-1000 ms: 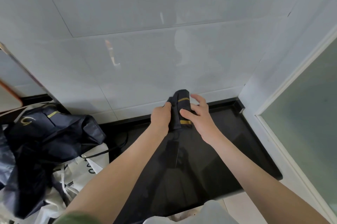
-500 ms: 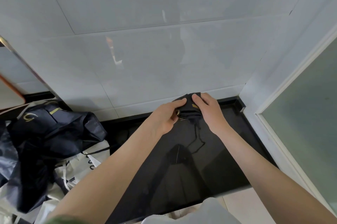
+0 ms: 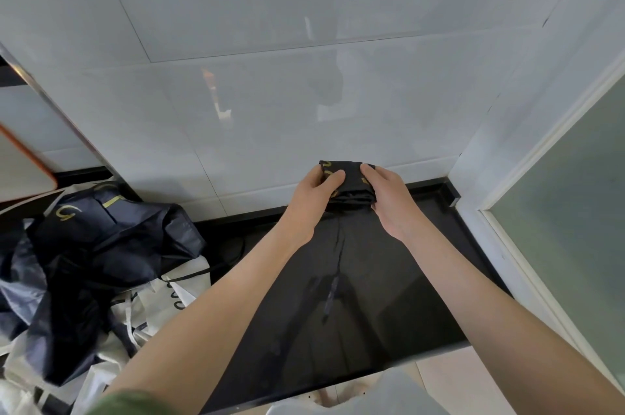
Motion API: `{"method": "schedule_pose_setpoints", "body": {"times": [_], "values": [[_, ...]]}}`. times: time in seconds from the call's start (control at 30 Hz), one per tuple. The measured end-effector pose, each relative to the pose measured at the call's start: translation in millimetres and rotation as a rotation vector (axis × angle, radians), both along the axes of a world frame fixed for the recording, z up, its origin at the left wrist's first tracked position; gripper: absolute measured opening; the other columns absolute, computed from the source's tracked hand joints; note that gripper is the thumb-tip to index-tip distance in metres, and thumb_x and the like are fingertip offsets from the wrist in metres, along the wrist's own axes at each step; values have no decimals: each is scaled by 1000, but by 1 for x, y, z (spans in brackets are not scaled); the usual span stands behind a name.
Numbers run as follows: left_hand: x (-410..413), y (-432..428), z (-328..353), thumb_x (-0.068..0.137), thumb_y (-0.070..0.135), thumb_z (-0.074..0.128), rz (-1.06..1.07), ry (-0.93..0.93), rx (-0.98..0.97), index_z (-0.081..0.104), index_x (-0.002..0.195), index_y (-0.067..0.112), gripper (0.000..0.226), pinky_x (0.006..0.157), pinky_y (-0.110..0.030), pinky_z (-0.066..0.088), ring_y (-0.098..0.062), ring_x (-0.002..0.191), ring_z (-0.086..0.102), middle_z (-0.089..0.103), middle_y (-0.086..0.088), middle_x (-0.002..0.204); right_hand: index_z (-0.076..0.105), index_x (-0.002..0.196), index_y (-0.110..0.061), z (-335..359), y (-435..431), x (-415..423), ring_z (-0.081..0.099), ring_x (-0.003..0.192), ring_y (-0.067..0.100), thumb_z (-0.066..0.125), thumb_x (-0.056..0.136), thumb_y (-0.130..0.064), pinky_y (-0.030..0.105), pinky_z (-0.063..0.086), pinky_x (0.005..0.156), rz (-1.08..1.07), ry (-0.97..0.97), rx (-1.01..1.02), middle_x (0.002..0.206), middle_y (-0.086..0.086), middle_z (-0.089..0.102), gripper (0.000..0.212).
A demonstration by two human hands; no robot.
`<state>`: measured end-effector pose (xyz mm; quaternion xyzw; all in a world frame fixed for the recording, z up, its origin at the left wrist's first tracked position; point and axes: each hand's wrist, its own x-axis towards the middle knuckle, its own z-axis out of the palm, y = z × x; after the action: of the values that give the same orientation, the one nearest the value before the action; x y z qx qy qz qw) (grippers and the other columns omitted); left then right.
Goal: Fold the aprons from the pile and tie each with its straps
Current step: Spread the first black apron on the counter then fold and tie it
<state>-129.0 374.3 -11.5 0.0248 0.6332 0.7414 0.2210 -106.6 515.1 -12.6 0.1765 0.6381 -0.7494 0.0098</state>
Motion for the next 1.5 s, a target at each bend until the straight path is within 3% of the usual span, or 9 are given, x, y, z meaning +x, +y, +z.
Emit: {"method": "schedule_pose_setpoints", "body": {"times": [0.2,0.3,0.4,0.47,0.67,0.8,0.97,1.27,1.5], "values": [[-1,-9,-3,102,52,26,-62,-122,23,64,111,23,48,89,-43,54,-23,106,66,72,-1,106,61,125,-8,0,5,5,60,119,25,45,92,-54,41,45,103,220,10,-194,126,12,64,59],[-1,-13,-6,103,44,32,-30,-135,75,63,107,16,42,91,-42,53,-22,106,65,68,-4,113,59,127,-8,-7,9,6,57,120,29,38,89,-62,45,45,103,176,12,-224,128,14,61,69],[2,-12,-4,100,30,51,-54,-75,29,54,103,10,20,71,-33,54,-20,79,63,63,-8,102,58,113,-9,-11,4,7,63,96,30,46,98,-41,39,50,85,93,17,-154,101,13,64,37],[3,-12,-3,98,21,55,-35,-82,15,50,97,10,12,75,-35,57,-21,81,63,62,-9,99,48,113,-13,-15,1,7,61,86,24,51,99,-20,36,49,79,53,15,-150,92,9,60,16],[6,-11,-11,91,25,65,-26,-66,-101,48,95,16,19,94,-53,48,-29,96,61,61,-14,105,34,138,-13,-18,1,13,64,105,26,59,93,-5,35,51,89,101,-40,-323,119,17,62,52],[15,-9,-13,97,13,56,-112,-59,-27,31,122,31,40,89,-45,55,-26,97,67,60,-13,119,49,135,-4,-15,4,15,62,115,33,56,94,-10,42,52,96,200,-56,-433,126,19,62,42],[20,-2,-15,101,22,50,-197,-51,-57,3,151,33,70,104,-42,46,-16,115,60,58,4,124,29,142,-15,-20,5,14,70,97,30,73,80,-4,47,59,79,-122,-94,-451,119,18,63,77],[8,-5,-6,102,33,45,-201,-200,-125,57,125,9,36,89,-38,55,-23,108,65,69,-8,116,63,116,-4,-8,8,27,68,104,28,53,94,-8,39,53,94,74,-37,-476,114,16,69,25],[5,-9,5,104,28,38,-362,-238,-79,64,110,14,30,82,-30,57,-15,93,70,74,-2,102,67,106,-5,5,10,31,70,94,25,54,94,-10,36,55,89,253,-115,-355,103,13,73,19]]}}
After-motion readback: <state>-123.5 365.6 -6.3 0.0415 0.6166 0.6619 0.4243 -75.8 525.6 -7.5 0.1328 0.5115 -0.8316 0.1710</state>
